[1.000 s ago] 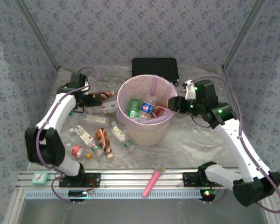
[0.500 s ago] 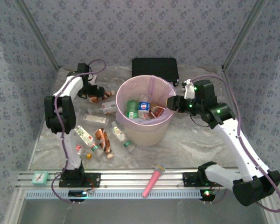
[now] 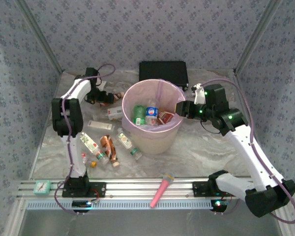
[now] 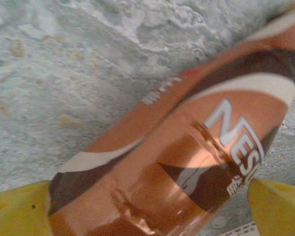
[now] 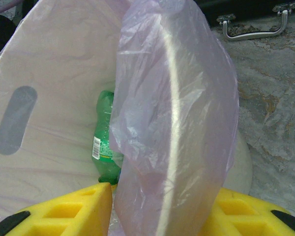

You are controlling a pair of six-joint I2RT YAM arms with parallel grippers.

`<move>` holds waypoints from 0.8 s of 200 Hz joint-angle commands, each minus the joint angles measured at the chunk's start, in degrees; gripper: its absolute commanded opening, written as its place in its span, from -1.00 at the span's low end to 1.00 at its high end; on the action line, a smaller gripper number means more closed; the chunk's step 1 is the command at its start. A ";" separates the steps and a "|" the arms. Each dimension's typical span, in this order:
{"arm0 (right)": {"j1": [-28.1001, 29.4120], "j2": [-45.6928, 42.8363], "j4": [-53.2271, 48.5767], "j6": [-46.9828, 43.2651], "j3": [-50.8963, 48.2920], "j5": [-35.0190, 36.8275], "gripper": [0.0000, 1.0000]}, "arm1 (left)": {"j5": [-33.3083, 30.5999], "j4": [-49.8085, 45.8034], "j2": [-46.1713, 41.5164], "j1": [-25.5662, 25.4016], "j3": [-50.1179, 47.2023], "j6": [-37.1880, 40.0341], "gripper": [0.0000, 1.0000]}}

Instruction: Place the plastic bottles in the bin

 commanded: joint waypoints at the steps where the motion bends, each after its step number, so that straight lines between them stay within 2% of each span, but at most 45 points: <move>1: 0.19 1.06 -2.82 -1.28 -1.15 0.29 -0.09 | 1.66 -1.84 1.45 -1.02 1.65 0.73 0.91; 84: 0.11 1.59 -2.83 -1.19 -0.84 0.26 -0.09 | 1.27 -2.41 1.79 -1.34 4.10 -1.05 0.45; 114: 0.05 1.59 -3.08 -1.28 -0.56 0.33 -0.09 | 0.00 -0.42 -2.29 -1.18 1.04 -1.70 0.43; 160: 0.10 1.51 -2.91 -1.10 -0.51 0.20 -0.09 | -0.60 1.32 -10.57 -0.74 -3.68 -3.49 0.29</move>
